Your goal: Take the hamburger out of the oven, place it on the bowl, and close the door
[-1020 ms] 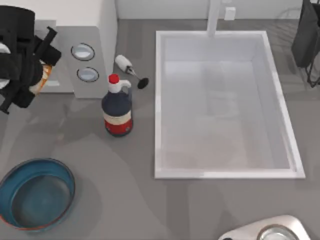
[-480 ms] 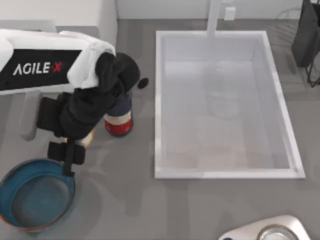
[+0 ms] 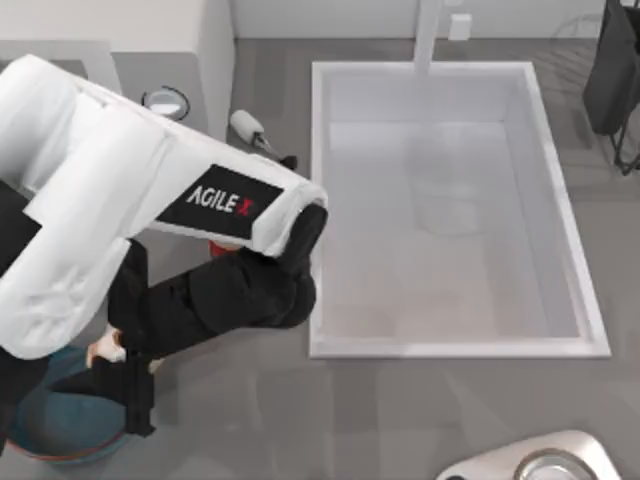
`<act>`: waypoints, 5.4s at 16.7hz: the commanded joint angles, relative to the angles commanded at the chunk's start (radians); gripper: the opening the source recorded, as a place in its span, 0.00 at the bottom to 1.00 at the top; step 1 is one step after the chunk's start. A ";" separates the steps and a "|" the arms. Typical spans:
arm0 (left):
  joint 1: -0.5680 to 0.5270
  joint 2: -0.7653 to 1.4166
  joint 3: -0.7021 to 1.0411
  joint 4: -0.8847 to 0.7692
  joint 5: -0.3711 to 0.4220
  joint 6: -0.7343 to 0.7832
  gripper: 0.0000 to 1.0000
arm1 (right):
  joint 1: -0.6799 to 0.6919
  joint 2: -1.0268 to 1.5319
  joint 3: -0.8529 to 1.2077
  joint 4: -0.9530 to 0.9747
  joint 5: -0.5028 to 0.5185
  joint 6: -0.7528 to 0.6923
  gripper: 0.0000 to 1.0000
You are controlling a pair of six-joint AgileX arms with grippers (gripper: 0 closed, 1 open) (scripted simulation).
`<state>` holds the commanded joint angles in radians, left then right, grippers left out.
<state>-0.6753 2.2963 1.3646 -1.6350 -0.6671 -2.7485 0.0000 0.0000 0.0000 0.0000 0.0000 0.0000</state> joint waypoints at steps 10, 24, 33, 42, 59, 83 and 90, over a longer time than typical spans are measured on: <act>-0.004 0.049 -0.003 -0.062 -0.025 -0.069 0.00 | 0.000 0.000 0.000 0.000 0.000 0.000 1.00; 0.069 0.049 -0.151 0.105 -0.096 -0.024 0.00 | 0.000 0.000 0.000 0.000 0.000 0.000 1.00; 0.069 0.049 -0.151 0.105 -0.096 -0.024 0.45 | 0.000 0.000 0.000 0.000 0.000 0.000 1.00; 0.069 0.049 -0.151 0.105 -0.096 -0.024 1.00 | 0.000 0.000 0.000 0.000 0.000 0.000 1.00; 0.118 -0.454 -0.384 0.425 0.093 0.370 1.00 | 0.000 0.000 0.000 0.000 0.000 0.000 1.00; 0.675 -2.296 -1.365 1.635 0.667 2.748 1.00 | 0.000 0.000 0.000 0.000 0.000 0.000 1.00; 0.675 -2.296 -1.365 1.635 0.667 2.748 0.77 | 0.000 0.000 0.000 0.000 0.000 0.000 1.00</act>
<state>0.0000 0.0000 0.0000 0.0000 0.0000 0.0000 0.0000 0.0000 0.0000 0.0000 0.0000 0.0000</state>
